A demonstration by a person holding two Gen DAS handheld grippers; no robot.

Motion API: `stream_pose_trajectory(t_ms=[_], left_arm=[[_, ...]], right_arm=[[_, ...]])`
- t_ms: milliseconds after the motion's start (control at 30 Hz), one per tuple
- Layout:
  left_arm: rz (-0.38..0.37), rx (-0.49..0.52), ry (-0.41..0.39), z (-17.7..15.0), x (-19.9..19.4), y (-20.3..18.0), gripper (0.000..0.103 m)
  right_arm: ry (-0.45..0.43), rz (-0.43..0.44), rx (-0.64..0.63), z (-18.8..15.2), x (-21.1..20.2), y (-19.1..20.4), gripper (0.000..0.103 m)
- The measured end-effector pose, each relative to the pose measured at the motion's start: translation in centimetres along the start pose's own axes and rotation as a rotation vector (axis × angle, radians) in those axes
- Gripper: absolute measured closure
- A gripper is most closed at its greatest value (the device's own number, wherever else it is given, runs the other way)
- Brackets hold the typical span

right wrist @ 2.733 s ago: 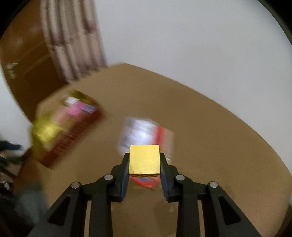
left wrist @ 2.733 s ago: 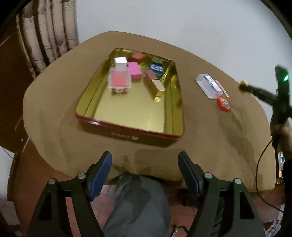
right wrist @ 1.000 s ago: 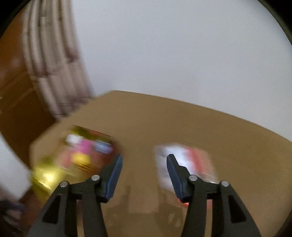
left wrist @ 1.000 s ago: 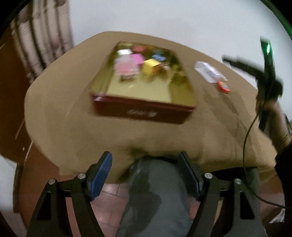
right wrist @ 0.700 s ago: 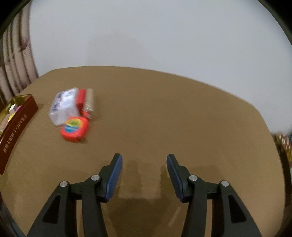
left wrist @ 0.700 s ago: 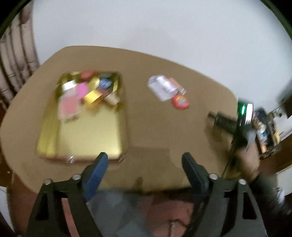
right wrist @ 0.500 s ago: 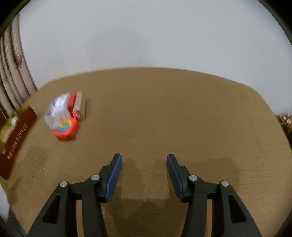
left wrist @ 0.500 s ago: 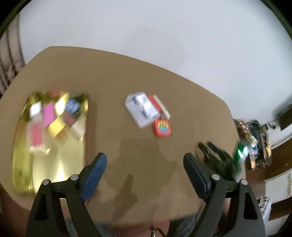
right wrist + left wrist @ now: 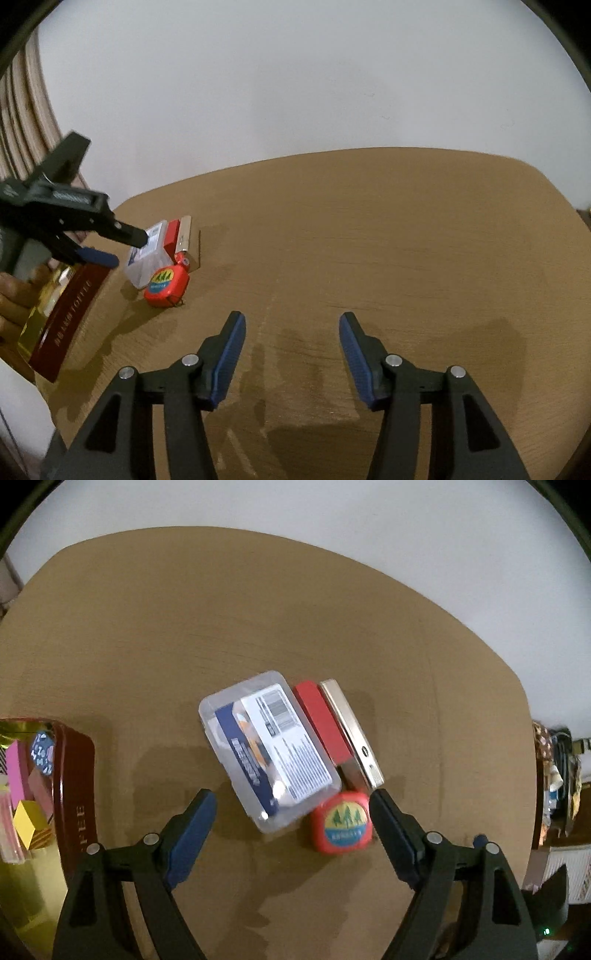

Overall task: Organize rigid objects
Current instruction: 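Grasp the clear toothbrush box with the left gripper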

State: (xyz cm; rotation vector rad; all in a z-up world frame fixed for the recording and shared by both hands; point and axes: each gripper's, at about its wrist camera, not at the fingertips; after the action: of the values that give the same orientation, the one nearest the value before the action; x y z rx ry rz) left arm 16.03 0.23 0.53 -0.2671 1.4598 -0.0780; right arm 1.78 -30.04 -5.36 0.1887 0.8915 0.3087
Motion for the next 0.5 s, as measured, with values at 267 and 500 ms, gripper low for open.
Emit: stream_pose_trajectory(t_ms=[267,500], left_arm=[[0.071,-0.01,0.057,2.0,2.6,0.6,0.022],[0.085,-0.051,0.047,2.3,1.8,3.5,0.022]], right_arm=[[0.003,0.02,0.01,-0.3,-0.9,-0.3,0.048],[0.015,0.019,0.03,-0.7,-1.3,-0.8,0.048]])
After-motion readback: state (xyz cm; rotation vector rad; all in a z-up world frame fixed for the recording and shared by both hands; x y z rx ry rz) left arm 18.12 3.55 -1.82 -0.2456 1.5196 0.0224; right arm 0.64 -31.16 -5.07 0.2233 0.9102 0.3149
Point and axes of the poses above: each gripper's, at about its wrist camera, not at the fingertips, and x roughly the way its jaws point, y to its left, z to its top, and after that the axes turned 8 degrees about y, right-handed
